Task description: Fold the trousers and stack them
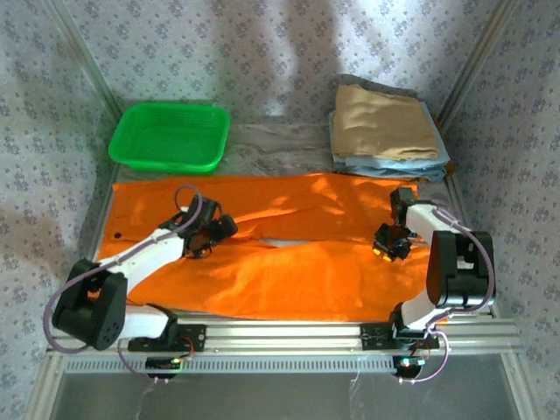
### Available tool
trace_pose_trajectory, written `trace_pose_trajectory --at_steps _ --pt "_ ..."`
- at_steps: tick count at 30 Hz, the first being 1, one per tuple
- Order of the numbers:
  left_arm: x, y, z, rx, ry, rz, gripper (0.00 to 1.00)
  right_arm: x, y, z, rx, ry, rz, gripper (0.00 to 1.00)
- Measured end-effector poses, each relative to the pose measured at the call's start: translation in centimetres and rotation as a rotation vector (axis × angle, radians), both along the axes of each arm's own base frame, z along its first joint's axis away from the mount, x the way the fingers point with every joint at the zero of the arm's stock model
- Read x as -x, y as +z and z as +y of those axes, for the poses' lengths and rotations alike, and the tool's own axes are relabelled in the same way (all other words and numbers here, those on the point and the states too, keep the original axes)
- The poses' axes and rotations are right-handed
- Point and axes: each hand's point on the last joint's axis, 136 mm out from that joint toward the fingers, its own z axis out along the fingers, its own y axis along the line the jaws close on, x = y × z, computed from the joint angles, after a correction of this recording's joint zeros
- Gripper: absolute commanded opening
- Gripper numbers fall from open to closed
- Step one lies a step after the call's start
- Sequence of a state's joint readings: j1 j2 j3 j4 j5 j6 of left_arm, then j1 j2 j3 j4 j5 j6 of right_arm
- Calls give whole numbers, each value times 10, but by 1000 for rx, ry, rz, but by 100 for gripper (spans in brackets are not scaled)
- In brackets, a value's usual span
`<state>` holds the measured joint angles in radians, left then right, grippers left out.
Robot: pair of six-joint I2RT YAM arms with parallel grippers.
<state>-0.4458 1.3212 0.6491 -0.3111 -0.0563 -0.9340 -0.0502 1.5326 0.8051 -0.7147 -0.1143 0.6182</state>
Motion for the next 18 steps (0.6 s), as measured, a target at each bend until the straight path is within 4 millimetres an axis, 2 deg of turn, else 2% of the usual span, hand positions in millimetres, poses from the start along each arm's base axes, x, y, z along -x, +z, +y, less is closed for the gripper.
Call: trace_pose_trajectory --at_steps 2,4,9,13,18 --pt "5 -14 4 -24 7 37 93 -4 -1 -5 -31 -44 -4 22" --pt "2 -17 4 -30 13 33 93 -7 -1 -10 -58 -77 -3 21" --pt "-22 -16 -10 -14 10 -3 92 -21 0 -31 -69 -170 -24 19" --pt "-42 -14 -30 4 -12 -30 91 -32 1 -54 -59 -244 -38 19" --pt "-44 -11 -42 12 -36 -34 92 -39 2 -71 -32 -289 -58 20"
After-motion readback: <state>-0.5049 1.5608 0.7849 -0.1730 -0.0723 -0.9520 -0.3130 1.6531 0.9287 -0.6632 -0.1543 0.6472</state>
